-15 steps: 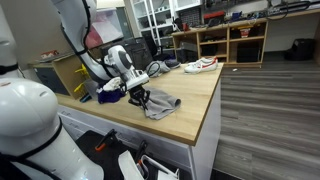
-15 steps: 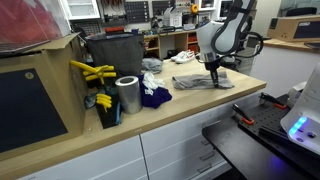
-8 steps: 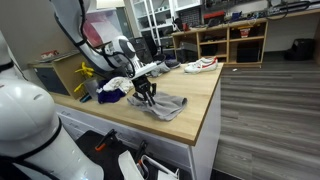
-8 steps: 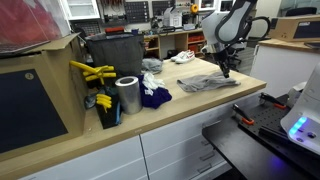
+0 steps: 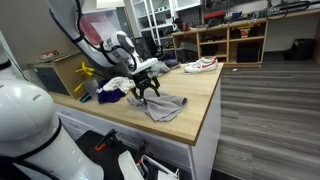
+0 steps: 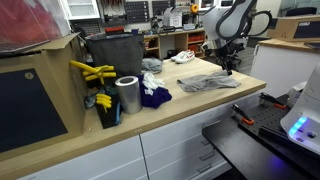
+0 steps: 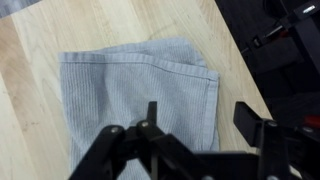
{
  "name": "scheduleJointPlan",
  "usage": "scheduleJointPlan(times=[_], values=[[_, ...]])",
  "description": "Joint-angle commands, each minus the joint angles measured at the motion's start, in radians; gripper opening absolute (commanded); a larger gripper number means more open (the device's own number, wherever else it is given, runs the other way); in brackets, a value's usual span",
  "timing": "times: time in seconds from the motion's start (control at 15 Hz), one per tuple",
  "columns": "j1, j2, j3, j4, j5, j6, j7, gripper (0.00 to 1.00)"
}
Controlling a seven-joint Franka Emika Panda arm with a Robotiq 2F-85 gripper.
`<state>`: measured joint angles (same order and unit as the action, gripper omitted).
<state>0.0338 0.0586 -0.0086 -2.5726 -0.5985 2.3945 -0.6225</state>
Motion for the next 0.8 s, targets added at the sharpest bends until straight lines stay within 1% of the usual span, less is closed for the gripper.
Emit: scheduleJointPlan(times=[0.0,0.2,0.4,0.6,0.73], values=[[-0.018,-0.009,0.002,0.003,0.03,-0.017,0.015,1.0],[-0.035,0.0,-0.005,-0.001,0.074,-0.009,0.019,1.0],[-0.055,0.003,-0.007,-0.016,0.185,0.026,-0.039,1.0],[-0.063,0.007,-0.003,-0.025,0.284,0.06,-0.07,1.0],[-0.065,0.016,-0.005,-0.029,0.308,0.101,-0.061,1.0]])
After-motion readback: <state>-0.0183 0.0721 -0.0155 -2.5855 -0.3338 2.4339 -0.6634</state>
